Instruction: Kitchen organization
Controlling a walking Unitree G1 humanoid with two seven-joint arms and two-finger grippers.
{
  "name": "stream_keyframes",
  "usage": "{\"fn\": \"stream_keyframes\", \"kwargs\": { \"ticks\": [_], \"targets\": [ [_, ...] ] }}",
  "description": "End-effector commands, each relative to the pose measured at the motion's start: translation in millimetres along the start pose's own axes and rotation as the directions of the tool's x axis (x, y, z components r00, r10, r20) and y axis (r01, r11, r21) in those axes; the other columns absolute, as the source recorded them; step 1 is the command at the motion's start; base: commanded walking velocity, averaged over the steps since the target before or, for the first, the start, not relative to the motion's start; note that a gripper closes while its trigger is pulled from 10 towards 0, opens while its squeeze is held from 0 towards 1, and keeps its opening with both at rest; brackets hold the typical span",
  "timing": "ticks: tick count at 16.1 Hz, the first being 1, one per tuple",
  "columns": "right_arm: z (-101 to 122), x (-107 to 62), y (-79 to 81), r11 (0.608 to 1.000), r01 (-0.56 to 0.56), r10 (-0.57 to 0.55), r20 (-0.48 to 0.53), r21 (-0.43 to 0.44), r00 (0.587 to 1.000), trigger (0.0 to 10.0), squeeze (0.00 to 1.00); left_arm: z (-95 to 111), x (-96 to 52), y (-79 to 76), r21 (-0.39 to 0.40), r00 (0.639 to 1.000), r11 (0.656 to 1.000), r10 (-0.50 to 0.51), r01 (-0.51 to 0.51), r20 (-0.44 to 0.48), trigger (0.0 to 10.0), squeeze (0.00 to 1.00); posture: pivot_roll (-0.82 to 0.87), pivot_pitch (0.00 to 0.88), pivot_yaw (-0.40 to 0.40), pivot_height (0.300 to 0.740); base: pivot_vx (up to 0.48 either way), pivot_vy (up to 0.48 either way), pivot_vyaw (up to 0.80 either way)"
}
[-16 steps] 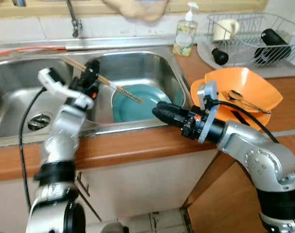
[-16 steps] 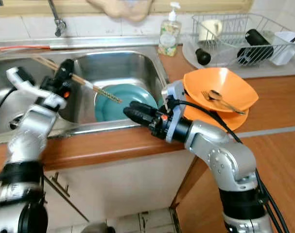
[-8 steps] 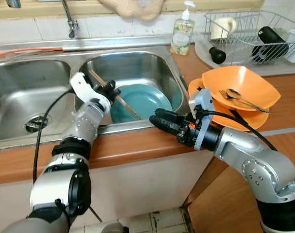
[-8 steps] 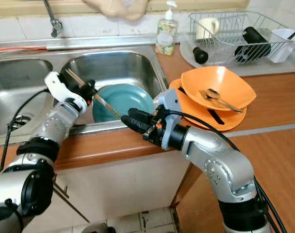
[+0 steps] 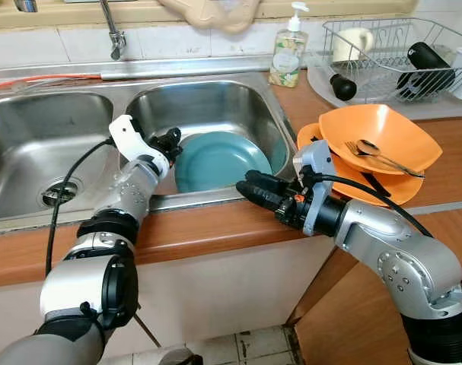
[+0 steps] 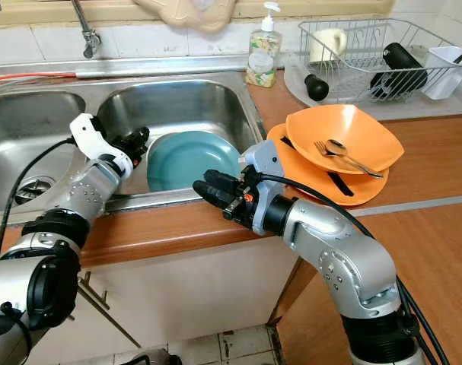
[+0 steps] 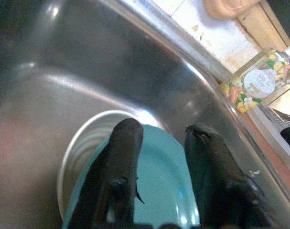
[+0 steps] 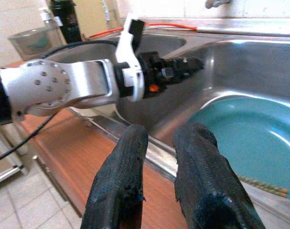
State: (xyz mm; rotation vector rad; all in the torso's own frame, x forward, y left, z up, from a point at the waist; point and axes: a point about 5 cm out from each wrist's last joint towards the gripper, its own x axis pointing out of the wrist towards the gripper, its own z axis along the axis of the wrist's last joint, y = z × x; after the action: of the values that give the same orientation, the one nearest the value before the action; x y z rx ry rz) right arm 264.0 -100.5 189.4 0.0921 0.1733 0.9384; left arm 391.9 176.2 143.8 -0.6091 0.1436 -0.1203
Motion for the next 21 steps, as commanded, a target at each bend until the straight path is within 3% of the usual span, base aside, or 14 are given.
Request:
{"fn": "stream_keyframes", "kwargs": {
  "ticks": [1, 3, 4, 5, 7, 8, 9, 12, 13, 15, 16, 17, 21],
  "targets": [
    [9.1, -0.3, -7.3, 0.997, 0.066, -0.064, 0.041, -0.031, 0.997, 10.0, 0.0, 15.7, 0.4, -1.7, 0.059, 0.998, 0.998, -0.03, 0.026, 0.06, 10.0, 1.0, -0.05, 0.0, 0.06, 0.74, 0.0, 0.0, 0.0],
    [19.7, -2.3, -19.6, 0.982, 0.183, -0.178, 0.094, -0.055, 0.98, 10.0, 0.0, 31.0, -4.2, -4.2, 0.155, 0.983, 0.983, -0.123, 0.102, 0.134, 10.0, 1.0, -0.05, 0.0, 0.059, 0.74, 0.0, 0.0, 0.0],
    [24.9, -4.9, -25.2, 0.967, 0.243, -0.233, 0.12, -0.071, 0.965, 10.0, 0.0, 33.4, -8.4, -8.0, 0.218, 0.971, 0.962, -0.197, 0.164, 0.139, 10.0, 0.55, -0.04, 0.0, 0.06, 0.74, 0.0, 0.0, 0.0],
    [29.0, -7.2, -29.2, 0.956, 0.281, -0.269, 0.143, -0.077, 0.953, 10.0, 0.0, 31.6, -12.4, -11.5, 0.267, 0.96, 0.94, -0.251, 0.211, 0.124, 10.0, 0.0, -0.04, 0.0, 0.06, 0.74, 0.0, 0.0, 0.0],
    [38.0, -14.1, -37.8, 0.933, 0.357, -0.342, 0.198, -0.044, 0.919, 10.0, 0.0, 20.7, -25.4, -17.6, 0.368, 0.933, 0.877, -0.355, 0.309, 0.064, 10.0, 0.0, -0.04, 0.0, 0.059, 0.74, 0.0, 0.0, 0.0],
    [42.1, -17.6, -40.2, 0.927, 0.372, -0.353, 0.229, -0.047, 0.907, 10.0, 0.65, 16.3, -31.1, -19.0, 0.395, 0.924, 0.856, -0.38, 0.333, 0.045, 10.0, 0.0, -0.04, 0.0, 0.058, 0.74, 0.0, 0.0, 0.0],
    [49.2, -27.7, -47.3, 0.913, 0.406, -0.381, 0.275, -0.037, 0.883, 10.0, 1.0, 6.3, -45.8, -21.7, 0.446, 0.905, 0.811, -0.425, 0.379, 0.005, 10.0, 0.0, -0.04, 0.0, 0.053, 0.74, 0.0, 0.0, 0.0],
    [53.7, -41.6, -55.9, 0.888, 0.459, -0.429, 0.301, -0.032, 0.851, 10.0, 1.0, -3.7, -67.8, -23.5, 0.527, 0.903, 0.758, -0.429, 0.384, -0.04, 10.0, 0.0, -0.04, 0.0, 0.044, 0.74, 0.0, 0.0, 0.0],
    [49.9, -44.5, -54.3, 0.873, 0.487, -0.462, 0.291, -0.018, 0.838, 10.0, 1.0, -4.9, -76.1, -25.9, 0.585, 0.913, 0.737, -0.407, 0.338, -0.015, 10.0, 0.0, -0.03, 0.0, 0.034, 0.74, 0.0, 0.0, 0.0],
    [45.3, -44.9, -50.7, 0.867, 0.499, -0.478, 0.285, -0.002, 0.831, 10.0, 1.0, -5.7, -81.8, -29.7, 0.604, 0.922, 0.737, -0.386, 0.303, 0.009, 10.0, 0.0, -0.03, 0.0, 0.026, 0.74, 0.0, 0.0, 0.0],
    [45.4, -52.0, -52.0, 0.841, 0.54, -0.52, 0.307, 0.021, 0.797, 10.0, 1.0, -9.3, -89.1, -35.9, 0.606, 0.92, 0.735, -0.392, 0.305, 0.013, 10.0, 0.0, -0.04, 0.0, 0.028, 0.74, 0.0, 0.0, 0.0],
    [48.4, -63.6, -56.9, 0.812, 0.581, -0.561, 0.333, 0.044, 0.758, 10.0, 1.0, -14.5, -98.0, -42.6, 0.597, 0.907, 0.725, -0.422, 0.344, -0.011, 10.0, 0.0, -0.05, 0.0, 0.034, 0.74, 0.0, 0.0, 0.0],
    [43.9, -101.1, -78.4, 0.721, 0.693, -0.663, 0.293, 0.002, 0.689, 10.0, 1.0, -31.5, -113.4, -55.0, 0.58, 0.834, 0.638, -0.532, 0.507, -0.144, 10.0, 0.0, -0.06, 0.0, 0.035, 0.74, 0.0, 0.0, 0.0]
  ]
}}
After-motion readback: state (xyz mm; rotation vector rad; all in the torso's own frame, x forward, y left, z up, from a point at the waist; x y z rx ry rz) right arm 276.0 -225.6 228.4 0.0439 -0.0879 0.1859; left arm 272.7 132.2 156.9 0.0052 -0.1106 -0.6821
